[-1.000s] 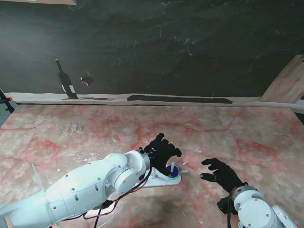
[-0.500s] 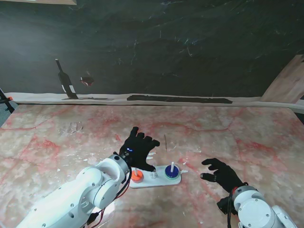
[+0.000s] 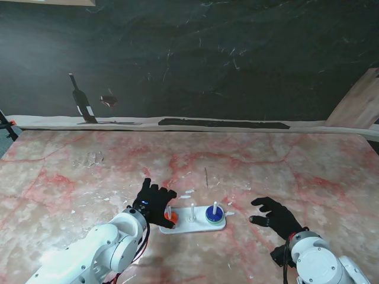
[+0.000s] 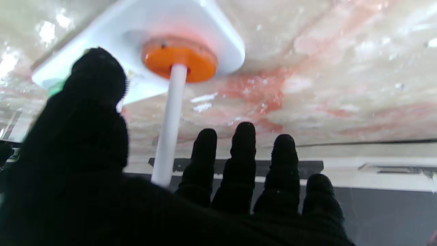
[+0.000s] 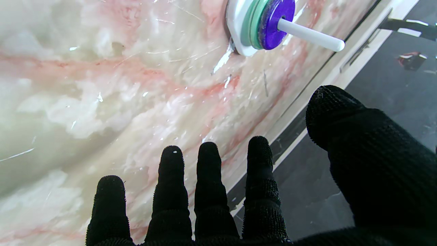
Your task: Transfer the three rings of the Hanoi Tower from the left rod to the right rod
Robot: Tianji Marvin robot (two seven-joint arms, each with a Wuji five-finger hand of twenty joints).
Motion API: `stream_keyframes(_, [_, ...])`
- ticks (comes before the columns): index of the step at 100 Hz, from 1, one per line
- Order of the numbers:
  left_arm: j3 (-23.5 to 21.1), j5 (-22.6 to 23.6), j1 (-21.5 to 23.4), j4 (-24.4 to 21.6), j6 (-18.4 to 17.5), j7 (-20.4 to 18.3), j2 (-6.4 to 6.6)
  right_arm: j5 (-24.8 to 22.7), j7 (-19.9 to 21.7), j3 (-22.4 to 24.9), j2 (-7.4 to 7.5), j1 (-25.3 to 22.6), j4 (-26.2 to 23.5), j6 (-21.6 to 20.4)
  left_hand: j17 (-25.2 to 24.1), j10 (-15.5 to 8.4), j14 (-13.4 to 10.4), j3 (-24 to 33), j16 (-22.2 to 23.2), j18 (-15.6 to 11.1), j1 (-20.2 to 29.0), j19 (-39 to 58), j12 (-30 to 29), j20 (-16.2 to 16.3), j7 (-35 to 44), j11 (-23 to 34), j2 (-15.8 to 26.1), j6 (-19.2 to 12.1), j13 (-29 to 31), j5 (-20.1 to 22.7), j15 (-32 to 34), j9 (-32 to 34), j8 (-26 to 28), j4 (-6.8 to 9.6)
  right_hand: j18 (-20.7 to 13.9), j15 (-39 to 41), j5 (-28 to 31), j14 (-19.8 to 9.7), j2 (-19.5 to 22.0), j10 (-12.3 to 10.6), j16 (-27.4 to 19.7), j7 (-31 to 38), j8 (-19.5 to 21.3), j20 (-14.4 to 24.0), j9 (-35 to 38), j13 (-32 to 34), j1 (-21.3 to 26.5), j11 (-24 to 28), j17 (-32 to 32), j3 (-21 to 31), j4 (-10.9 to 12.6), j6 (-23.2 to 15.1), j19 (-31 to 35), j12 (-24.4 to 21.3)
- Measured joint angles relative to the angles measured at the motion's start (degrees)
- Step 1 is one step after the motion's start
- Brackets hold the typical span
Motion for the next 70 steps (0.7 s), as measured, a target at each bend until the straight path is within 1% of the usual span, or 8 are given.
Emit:
stream_keyframes(11, [1.6, -1.3, -1.4, 2.7, 0.2, 0.2, 0.03, -0.1, 0.0, 0.0, 0.0, 0.0, 0.0, 0.1, 0.0, 0.0, 0.0, 0.0, 0.2, 0.0, 0.0, 0.0, 0.8, 0.0, 0.7, 0.7, 0.0, -0.7, 0.0, 0.0, 0.0, 0.0, 0.4, 0.0, 0.0, 0.0, 0.0, 0.0, 0.0, 0.0, 0.0, 0.0, 0.0, 0.0, 0.0, 0.0, 0.0, 0.0, 0.0, 0.0, 0.0, 0.0, 0.0, 0.0])
stream_keyframes(25, [2.9, -2.2, -2.7, 4.7, 0.3, 0.9, 0.02, -0.1, 0.0, -0.2, 0.0, 0.1, 0.0, 0.2, 0.0, 0.0, 0.0, 0.0, 0.9, 0.0, 0.0, 0.0, 2.4, 0.0, 1.6, 1.9, 0.0, -1.4, 0.0, 0.0, 0.6, 0.0, 1.6, 0.0, 0.0, 0.0, 0.0, 0.0, 0.0, 0.0, 0.0, 0.0, 0.0, 0.0, 0.0, 0.0, 0.0, 0.0, 0.0, 0.0, 0.0, 0.0, 0.0, 0.0])
stream_keyframes(35, [3.3, -2.6, -3.2, 5.4, 0.2, 1.0, -0.01, -0.2, 0.0, -0.2, 0.0, 0.2, 0.0, 0.3, 0.0, 0.0, 0.0, 0.0, 0.9, 0.0, 0.0, 0.0, 3.4, 0.0, 2.1, 2.7, 0.0, -1.7, 0.0, 0.0, 0.7, 0.0, 2.2, 0.0, 0.0, 0.0, 0.0, 0.0, 0.0, 0.0, 0.0, 0.0, 0.0, 0.0, 0.0, 0.0, 0.0, 0.0, 0.0, 0.0, 0.0, 0.0, 0.0, 0.0])
stream_keyframes(39, [3.4, -2.7, -3.4, 5.6, 0.1, 1.1, -0.01, -0.2, 0.0, -0.2, 0.0, 0.2, 0.0, 0.3, 0.0, 0.0, 0.0, 0.0, 0.9, 0.0, 0.0, 0.0, 3.6, 0.0, 2.3, 3.2, 0.0, -2.4, 0.0, 0.0, 0.7, 0.1, 2.7, 0.0, 0.0, 0.0, 0.0, 0.0, 0.0, 0.0, 0.0, 0.0, 0.0, 0.0, 0.0, 0.0, 0.0, 0.0, 0.0, 0.0, 0.0, 0.0, 0.0, 0.0])
stream_keyframes(53, [3.7, -3.3, -3.7, 6.1, -0.3, 1.3, -0.02, -0.2, 0.0, -0.3, 0.0, 0.2, 0.0, 0.4, 0.0, 0.0, 0.0, 0.0, 1.5, 0.0, 0.0, 0.0, 4.7, 0.0, 3.1, 4.0, 0.0, -2.6, 0.0, 0.3, 1.2, 0.2, 3.1, 0.0, 0.0, 0.0, 0.0, 0.0, 0.0, 0.0, 0.0, 0.0, 0.0, 0.0, 0.0, 0.0, 0.0, 0.0, 0.0, 0.0, 0.0, 0.0, 0.0, 0.0])
stream_keyframes(59, [4.0, -3.4, -3.9, 6.4, -0.5, 1.2, -0.02, -0.2, 0.0, -0.3, 0.0, 0.2, 0.0, 0.4, 0.0, -1.1, 0.0, 0.0, 1.6, 0.0, 0.0, 0.0, 5.3, 0.0, 3.6, 4.7, 0.0, -3.2, 0.0, 1.3, 1.3, 1.8, 3.1, 0.0, 0.0, 0.0, 0.0, 0.0, 0.0, 0.0, 0.0, 0.0, 0.0, 0.0, 0.0, 0.0, 0.0, 0.0, 0.0, 0.0, 0.0, 0.0, 0.0, 0.0])
stream_keyframes(70, [4.7, -3.6, -4.6, 6.9, -0.6, 1.1, -0.02, -0.2, 0.0, -0.3, 0.0, 0.2, 0.1, 0.4, 0.0, -1.1, 0.0, 0.0, 2.2, 0.0, -0.7, 0.1, 6.2, 0.0, 3.9, 5.5, 0.0, -4.1, 0.1, 2.2, 1.4, 2.5, 3.8, 0.0, 0.0, 0.0, 0.0, 0.0, 0.0, 0.0, 0.0, 0.0, 0.0, 0.0, 0.0, 0.0, 0.0, 0.0, 0.0, 0.0, 0.0, 0.0, 0.0, 0.0])
